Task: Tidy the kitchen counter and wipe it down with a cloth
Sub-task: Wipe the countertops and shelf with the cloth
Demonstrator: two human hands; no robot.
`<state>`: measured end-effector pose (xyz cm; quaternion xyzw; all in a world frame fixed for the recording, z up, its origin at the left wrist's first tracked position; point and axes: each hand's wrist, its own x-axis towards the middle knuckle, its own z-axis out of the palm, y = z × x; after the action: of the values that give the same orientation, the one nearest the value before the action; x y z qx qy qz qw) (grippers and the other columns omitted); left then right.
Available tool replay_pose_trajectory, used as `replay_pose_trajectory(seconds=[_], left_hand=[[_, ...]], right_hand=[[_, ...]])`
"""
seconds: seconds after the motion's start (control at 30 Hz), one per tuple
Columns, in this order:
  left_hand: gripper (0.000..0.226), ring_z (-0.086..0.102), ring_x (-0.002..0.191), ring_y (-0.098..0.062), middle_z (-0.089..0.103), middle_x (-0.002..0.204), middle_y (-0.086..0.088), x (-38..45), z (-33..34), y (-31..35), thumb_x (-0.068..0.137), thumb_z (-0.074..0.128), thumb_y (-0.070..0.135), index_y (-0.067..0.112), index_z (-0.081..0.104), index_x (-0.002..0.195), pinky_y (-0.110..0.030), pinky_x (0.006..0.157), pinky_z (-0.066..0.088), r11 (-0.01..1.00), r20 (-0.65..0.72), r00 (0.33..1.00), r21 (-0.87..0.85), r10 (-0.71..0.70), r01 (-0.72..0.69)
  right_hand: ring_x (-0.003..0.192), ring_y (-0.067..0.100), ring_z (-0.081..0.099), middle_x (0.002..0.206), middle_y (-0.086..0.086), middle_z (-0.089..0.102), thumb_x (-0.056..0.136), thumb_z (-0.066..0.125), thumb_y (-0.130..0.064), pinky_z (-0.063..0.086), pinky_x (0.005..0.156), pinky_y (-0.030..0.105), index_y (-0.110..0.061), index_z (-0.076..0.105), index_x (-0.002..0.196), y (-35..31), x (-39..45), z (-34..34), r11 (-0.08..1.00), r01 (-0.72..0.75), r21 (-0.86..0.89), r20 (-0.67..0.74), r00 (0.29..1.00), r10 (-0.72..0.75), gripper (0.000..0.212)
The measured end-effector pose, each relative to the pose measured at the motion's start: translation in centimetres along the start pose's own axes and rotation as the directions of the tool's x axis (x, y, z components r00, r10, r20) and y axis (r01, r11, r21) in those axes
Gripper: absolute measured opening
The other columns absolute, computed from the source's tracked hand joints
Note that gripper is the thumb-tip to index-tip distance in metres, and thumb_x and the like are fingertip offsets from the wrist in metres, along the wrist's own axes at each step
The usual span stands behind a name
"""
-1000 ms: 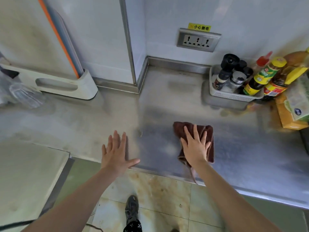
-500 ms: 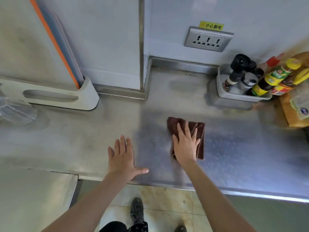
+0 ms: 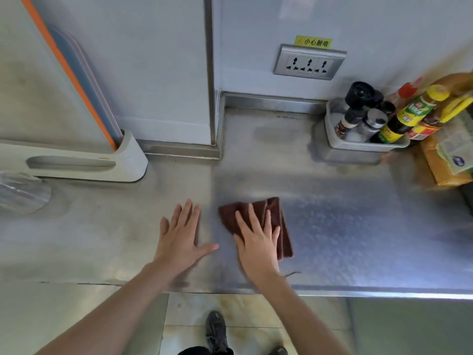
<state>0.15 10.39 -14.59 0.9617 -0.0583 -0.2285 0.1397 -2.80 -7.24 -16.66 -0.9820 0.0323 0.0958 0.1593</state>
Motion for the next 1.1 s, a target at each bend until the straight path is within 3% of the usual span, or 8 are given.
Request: replay_pose_trajectory(seconds=[0.07,0.13,0.33,0.53,0.63,0.83,1.0,1.1], left_hand=[[0.106,-0.006,0.146,-0.022,-0.008,0.158,0.001,0.3,-0.1,0.2,0.059,0.021,0.082,0.024,0.001,0.146,-0.049,0.116,0.005,1.000,-0.017,1.000,-0.019,0.024,-0.024],[0.091,-0.005,0.146,-0.022,-0.007,0.158,0.002,1.0,-0.5,0.6,0.075,0.036,0.072,0.025,0.005,0.146,-0.049,0.116,0.006,0.999,-0.028,0.999,-0.044,0.028,-0.029],[0.072,0.000,0.146,-0.021,-0.002,0.158,0.004,4.3,-2.0,2.9,0.087,0.045,0.053,0.026,0.013,0.145,-0.046,0.117,0.009,0.994,-0.135,0.990,-0.087,0.051,-0.063],[0.074,0.005,0.146,-0.022,0.002,0.158,0.000,7.8,-2.2,5.5,0.086,0.046,0.053,0.021,0.015,0.145,-0.043,0.117,0.013,0.995,-0.157,0.987,-0.091,0.030,-0.045],[0.087,0.008,0.145,-0.025,0.008,0.157,-0.009,9.2,-2.7,5.6,0.079,0.052,0.058,0.013,0.017,0.144,-0.043,0.117,0.016,0.993,-0.199,0.977,-0.109,-0.069,0.048],[0.108,0.011,0.145,-0.027,0.011,0.156,-0.013,10.6,-3.9,4.1,0.066,0.058,0.068,0.008,0.014,0.144,-0.045,0.115,0.020,0.976,-0.210,0.954,-0.085,-0.215,0.201],[0.136,0.007,0.146,-0.025,0.006,0.157,-0.011,10.9,-3.8,4.5,0.041,0.015,0.097,0.010,0.010,0.145,-0.044,0.113,0.020,0.956,-0.111,0.950,-0.057,-0.292,0.288],[0.148,0.008,0.146,-0.025,0.006,0.157,-0.011,11.1,-3.8,4.7,0.028,-0.010,0.098,0.010,0.011,0.146,-0.046,0.111,0.021,0.946,-0.054,0.945,-0.057,-0.322,0.319]], right_hand=[[0.139,0.041,0.026,0.153,-0.006,0.029,0.092,0.044,-0.037,0.024,0.106,0.062,-0.039,0.031,0.140,0.0,-2.0,0.3,0.991,0.118,-0.060,0.005,0.993,-0.118,0.050],[0.144,0.036,0.008,0.157,-0.010,0.014,0.096,0.032,-0.043,0.011,0.113,0.058,-0.044,0.019,0.143,2.8,0.5,-0.8,0.992,0.112,-0.059,0.055,0.992,-0.109,0.049],[0.144,0.037,-0.006,0.159,-0.005,0.003,0.097,0.034,-0.042,0.004,0.115,0.059,-0.038,0.019,0.145,10.3,8.5,-5.7,0.899,-0.414,0.145,-0.044,0.905,0.423,0.051],[0.146,0.029,-0.003,0.158,-0.010,0.005,0.098,0.036,-0.037,0.004,0.116,0.050,-0.037,0.021,0.145,7.3,9.4,-4.7,0.980,0.199,0.012,0.105,0.974,-0.199,0.049],[0.146,0.029,-0.004,0.158,-0.011,0.004,0.098,0.032,-0.040,0.003,0.117,0.045,-0.040,0.017,0.145,11.1,14.5,-6.9,0.984,0.176,-0.026,0.096,0.980,-0.173,0.048],[0.144,0.038,0.000,0.159,0.002,0.005,0.099,0.032,-0.035,0.003,0.118,0.047,-0.028,0.019,0.147,12.0,24.6,-9.0,0.946,-0.301,0.123,-0.064,0.948,0.311,0.050],[0.145,0.033,0.003,0.158,-0.001,0.011,0.099,0.033,-0.031,0.004,0.118,0.043,-0.027,0.023,0.146,8.5,24.0,-8.1,0.982,0.176,0.069,0.032,0.983,-0.179,0.048],[0.145,0.030,0.005,0.158,-0.003,0.009,0.099,0.033,-0.031,0.009,0.119,0.041,-0.029,0.021,0.146,12.0,26.1,-9.6,0.976,0.216,-0.021,0.058,0.975,-0.214,0.049]])
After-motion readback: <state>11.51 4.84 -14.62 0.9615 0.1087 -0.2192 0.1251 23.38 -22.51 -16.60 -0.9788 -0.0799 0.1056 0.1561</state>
